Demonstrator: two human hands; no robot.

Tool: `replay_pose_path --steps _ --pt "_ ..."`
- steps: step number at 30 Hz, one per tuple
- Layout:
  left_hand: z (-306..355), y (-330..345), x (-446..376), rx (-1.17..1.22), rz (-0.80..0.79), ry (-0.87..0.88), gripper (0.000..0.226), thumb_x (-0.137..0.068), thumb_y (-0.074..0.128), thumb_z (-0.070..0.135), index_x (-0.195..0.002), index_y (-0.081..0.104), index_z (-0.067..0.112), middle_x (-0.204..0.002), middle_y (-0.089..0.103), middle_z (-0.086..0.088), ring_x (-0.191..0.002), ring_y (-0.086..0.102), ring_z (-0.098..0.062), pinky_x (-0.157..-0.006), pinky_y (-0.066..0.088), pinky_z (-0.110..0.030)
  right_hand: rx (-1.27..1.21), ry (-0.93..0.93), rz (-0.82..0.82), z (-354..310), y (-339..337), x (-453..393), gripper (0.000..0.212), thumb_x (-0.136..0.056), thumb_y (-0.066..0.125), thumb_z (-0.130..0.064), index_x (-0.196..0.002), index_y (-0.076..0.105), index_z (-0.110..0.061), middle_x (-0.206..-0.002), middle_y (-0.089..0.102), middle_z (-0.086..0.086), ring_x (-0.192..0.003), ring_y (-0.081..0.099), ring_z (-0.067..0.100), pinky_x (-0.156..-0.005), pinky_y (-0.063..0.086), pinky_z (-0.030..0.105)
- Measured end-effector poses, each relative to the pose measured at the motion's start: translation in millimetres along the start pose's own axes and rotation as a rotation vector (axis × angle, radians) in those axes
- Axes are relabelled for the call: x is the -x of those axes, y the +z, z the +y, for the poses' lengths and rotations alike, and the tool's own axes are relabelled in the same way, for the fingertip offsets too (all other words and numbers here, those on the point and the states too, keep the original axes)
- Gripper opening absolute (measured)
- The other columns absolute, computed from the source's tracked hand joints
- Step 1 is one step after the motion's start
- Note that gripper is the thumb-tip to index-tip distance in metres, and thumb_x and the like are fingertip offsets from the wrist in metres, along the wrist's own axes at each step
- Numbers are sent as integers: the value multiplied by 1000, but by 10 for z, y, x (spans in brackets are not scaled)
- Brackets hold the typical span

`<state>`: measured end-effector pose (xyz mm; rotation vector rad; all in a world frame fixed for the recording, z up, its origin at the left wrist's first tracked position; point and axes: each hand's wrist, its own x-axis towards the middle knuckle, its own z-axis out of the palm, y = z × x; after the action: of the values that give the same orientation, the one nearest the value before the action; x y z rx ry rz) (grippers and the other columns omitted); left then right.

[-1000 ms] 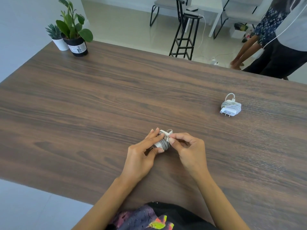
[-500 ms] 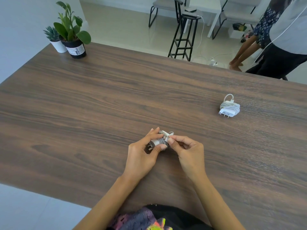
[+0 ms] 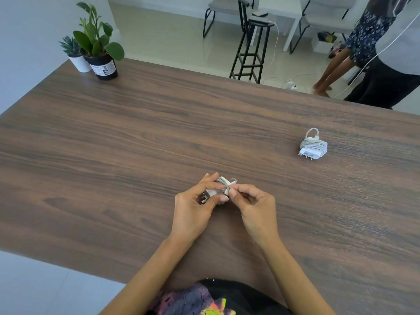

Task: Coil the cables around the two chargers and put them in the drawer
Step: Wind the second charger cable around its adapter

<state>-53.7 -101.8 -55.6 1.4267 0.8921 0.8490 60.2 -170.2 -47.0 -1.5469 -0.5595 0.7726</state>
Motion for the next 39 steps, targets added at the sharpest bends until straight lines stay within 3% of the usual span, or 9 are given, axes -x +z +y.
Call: replay_pose_path --steps 9,13,18,21,23,28,33,36,39 --pt "-6 -9 -23 -92 -32 52 23 -79 73 10 -83 67 32 -122 64 7 -128 45 -1 -106 42 -39 -48 22 17 -38 11 -6 14 -80 69 0 -86 72 -12 -90 73 13 -81 70 19 -76 56 23" --pt "-34 -27 -39 -146 -56 61 17 -82 69 9 -86 67 26 -125 63 6 -129 42 2 -108 40 -35 2 -26 -17 -26 -19 4 16 -80 69 1 -86 74 -13 -91 73 6 -87 70 19 -82 56 31" --pt "-25 -81 -50 -80 -50 -5 6 -86 64 6 -89 65 11 -123 63 6 -124 50 0 -102 45 -27 373 -284 -38 75 -66 45 40 -77 71 -2 -107 67 -29 -109 63 -12 -103 60 5 -86 52 28" --pt "37 -93 -91 -17 -34 -62 4 -86 64 5 -87 64 9 -121 64 4 -109 60 0 -88 48 -14 535 -328 -86 196 -42 70 61 -72 79 -17 -127 55 -26 -128 53 -12 -120 49 3 -97 47 33" --pt "63 -87 -122 10 -45 -94 6 -86 64 6 -85 65 12 -120 65 4 -106 62 1 -88 48 -14 566 -363 -71 233 -12 60 68 -70 81 -25 -132 51 -23 -132 51 -11 -123 47 3 -99 46 34" --pt "99 -78 -180 68 -68 -149 6 -85 66 5 -83 67 11 -117 66 1 -104 64 -2 -94 49 -20 612 -459 -32 241 14 -3 66 -73 79 -33 -131 52 -18 -126 58 -5 -116 54 7 -93 50 32" --pt "159 -169 -240 -6 -161 -152 11 -85 65 4 -80 66 14 -116 66 1 -99 65 0 -90 51 -21 636 -514 17 162 -77 -45 56 -69 72 -49 -119 63 -26 -106 53 -4 -98 51 9 -91 32 5" --pt "189 -225 -273 -89 -242 -143 17 -84 66 2 -76 66 17 -114 68 3 -100 66 -4 -90 51 -25 647 -550 -6 95 -145 -74 46 -71 68 -51 -111 68 -28 -109 53 -5 -100 48 10 -91 31 8" --pt "227 -222 -275 -197 -284 -92 22 -80 70 1 -72 65 22 -110 68 8 -104 65 -6 -94 49 -26 664 -564 -38 52 -177 -77 39 -70 70 -50 -103 70 -29 -116 55 -13 -109 45 5 -96 35 22"
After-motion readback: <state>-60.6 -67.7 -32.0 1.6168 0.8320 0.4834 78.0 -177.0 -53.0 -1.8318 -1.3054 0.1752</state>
